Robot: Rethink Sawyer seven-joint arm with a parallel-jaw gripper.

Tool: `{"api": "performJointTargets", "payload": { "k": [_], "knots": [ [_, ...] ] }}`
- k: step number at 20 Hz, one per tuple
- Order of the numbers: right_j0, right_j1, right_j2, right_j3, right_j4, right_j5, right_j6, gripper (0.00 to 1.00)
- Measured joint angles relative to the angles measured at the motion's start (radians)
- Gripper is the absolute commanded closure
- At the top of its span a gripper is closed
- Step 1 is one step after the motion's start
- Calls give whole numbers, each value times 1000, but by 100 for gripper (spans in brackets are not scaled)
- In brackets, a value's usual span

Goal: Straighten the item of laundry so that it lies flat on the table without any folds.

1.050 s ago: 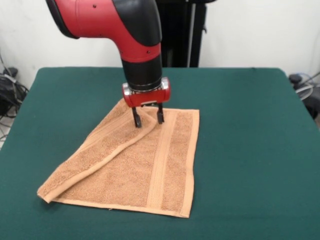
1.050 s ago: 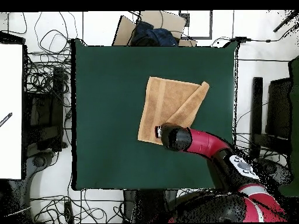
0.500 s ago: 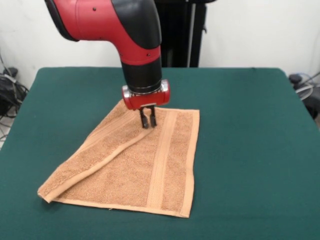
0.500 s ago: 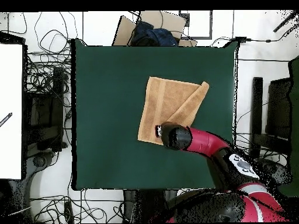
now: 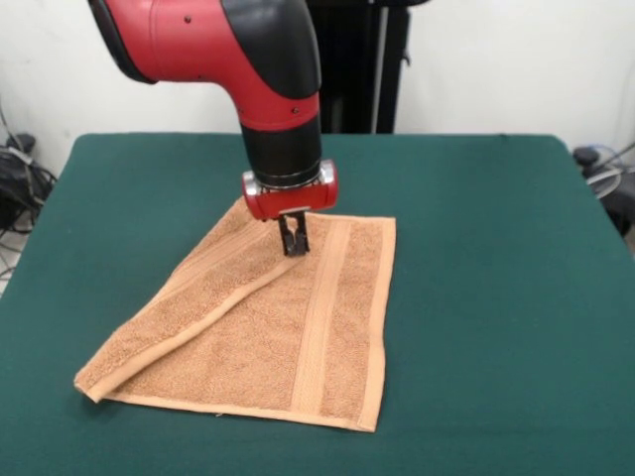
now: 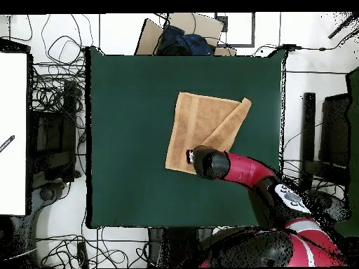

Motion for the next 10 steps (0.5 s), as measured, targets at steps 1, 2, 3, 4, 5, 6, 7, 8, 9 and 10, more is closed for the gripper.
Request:
{"api": "performJointTargets", "payload": {
  "k": [1, 2, 3, 4, 5, 6, 7, 8, 9, 10],
  "knots": [
    [0, 0, 0, 0, 0, 0, 0, 100],
    [0, -1, 0, 0, 0, 0, 0, 100],
    [1, -2, 0, 0, 0, 0, 0, 100],
    [1, -3, 0, 0, 0, 0, 0, 100],
    [1, -5, 0, 0, 0, 0, 0, 100],
    [1, -5, 0, 1, 0, 0, 0, 100],
    [1, -5, 0, 1, 0, 0, 0, 100],
    [1, -6, 0, 1, 0, 0, 0, 0],
    [1, -6, 0, 1, 0, 0, 0, 0],
    [1, -6, 0, 1, 0, 0, 0, 0]
  ]
}}
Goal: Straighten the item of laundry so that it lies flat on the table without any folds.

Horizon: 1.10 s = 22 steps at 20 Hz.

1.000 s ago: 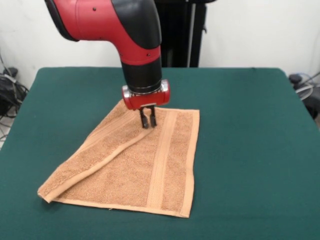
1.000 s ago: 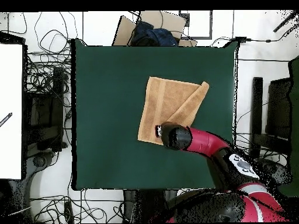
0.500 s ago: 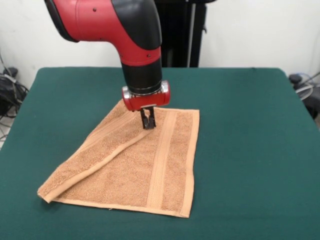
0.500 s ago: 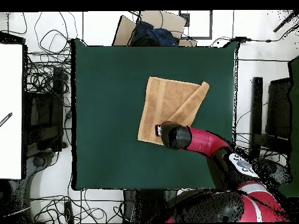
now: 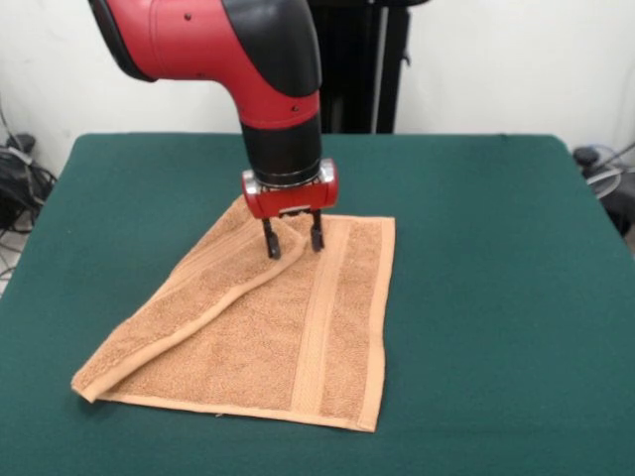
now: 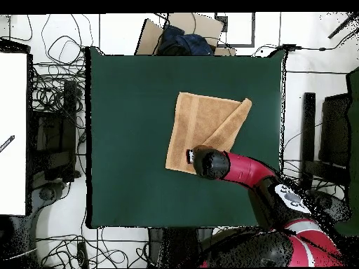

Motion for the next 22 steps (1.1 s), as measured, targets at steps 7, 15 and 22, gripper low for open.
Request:
{"api": "performJointTargets", "payload": {
  "k": [7, 15, 22],
  "knots": [
    [0, -1, 0, 0, -11, 0, 0, 0],
    [11, -8, -4, 0, -40, 0, 0, 0],
    [24, -7, -6, 0, -56, -11, 0, 0]
  ]
}}
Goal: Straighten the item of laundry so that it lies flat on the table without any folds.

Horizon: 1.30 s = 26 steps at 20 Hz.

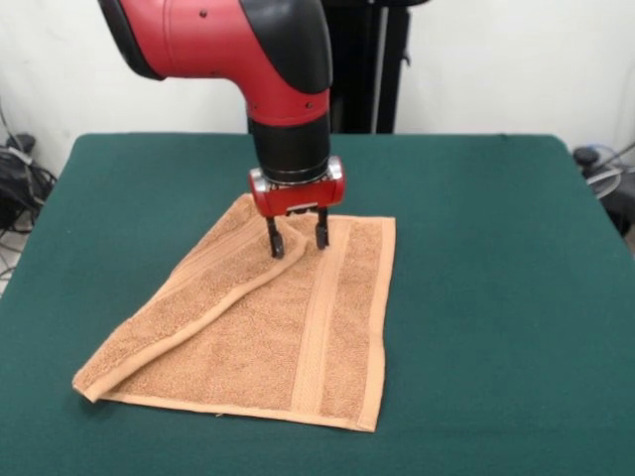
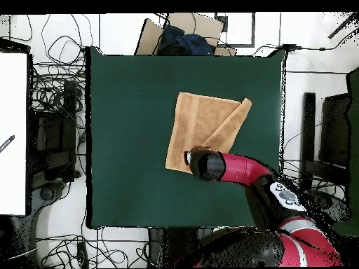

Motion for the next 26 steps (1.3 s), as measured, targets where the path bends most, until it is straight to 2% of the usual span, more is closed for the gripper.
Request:
{"api": "performJointTargets", "payload": {
  "k": [15, 16, 26],
  "knots": [
    [-3, 14, 1, -10, -11, -2, 0, 0],
    [-5, 15, 1, -12, -13, -4, 0, 100],
    [-15, 17, 1, -19, -20, -9, 0, 100]
  ]
}}
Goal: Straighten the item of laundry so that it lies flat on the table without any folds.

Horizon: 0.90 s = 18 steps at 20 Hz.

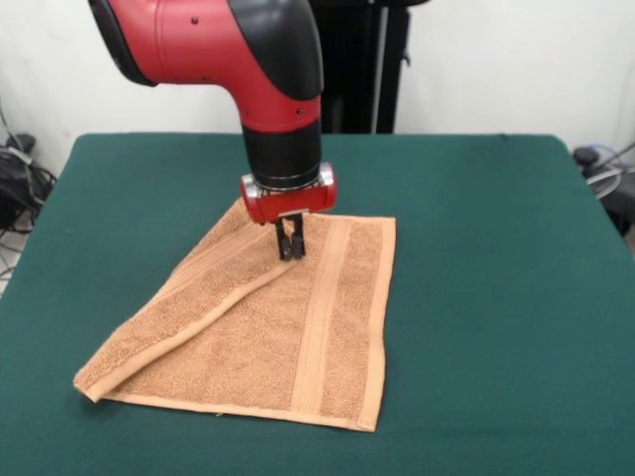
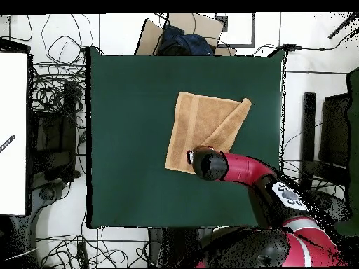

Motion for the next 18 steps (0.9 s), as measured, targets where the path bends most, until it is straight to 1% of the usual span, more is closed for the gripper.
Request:
{"api": "performJointTargets", "payload": {
  "k": [6, 7, 11, 18],
  "knots": [
    [0, 0, 0, 0, 0, 0, 0, 100],
    [0, 1, 0, 0, 0, 0, 0, 0],
    [4, 2, 1, 1, -2, 1, 0, 0],
    [35, -1, -21, 0, -9, -9, 0, 0]
  ]
}}
